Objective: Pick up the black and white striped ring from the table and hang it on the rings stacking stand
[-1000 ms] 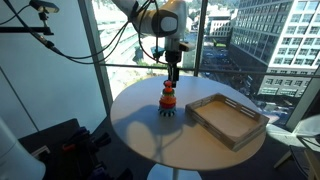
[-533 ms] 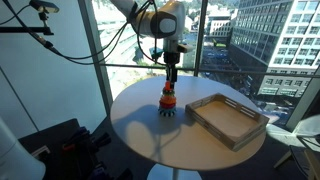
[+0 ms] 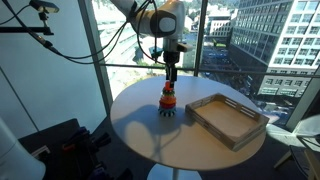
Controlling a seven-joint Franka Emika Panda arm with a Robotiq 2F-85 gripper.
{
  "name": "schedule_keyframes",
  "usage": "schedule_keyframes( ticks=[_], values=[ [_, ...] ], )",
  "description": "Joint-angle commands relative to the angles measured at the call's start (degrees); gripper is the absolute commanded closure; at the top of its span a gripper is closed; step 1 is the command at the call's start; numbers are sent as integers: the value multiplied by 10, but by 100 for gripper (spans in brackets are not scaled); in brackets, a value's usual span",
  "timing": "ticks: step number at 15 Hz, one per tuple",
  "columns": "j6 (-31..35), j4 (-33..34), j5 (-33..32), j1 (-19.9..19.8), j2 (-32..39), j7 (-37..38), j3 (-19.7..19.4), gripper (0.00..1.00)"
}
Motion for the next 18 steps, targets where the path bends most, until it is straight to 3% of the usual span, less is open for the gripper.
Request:
schedule_keyframes(
  ticks=[1, 12, 18],
  values=[
    [-31, -20, 2, -7, -37, -32, 6, 0],
    [-161, -112, -74, -13, -166, -77, 5, 0],
    [-188, -189, -80, -33, -270, -125, 8, 0]
  ],
)
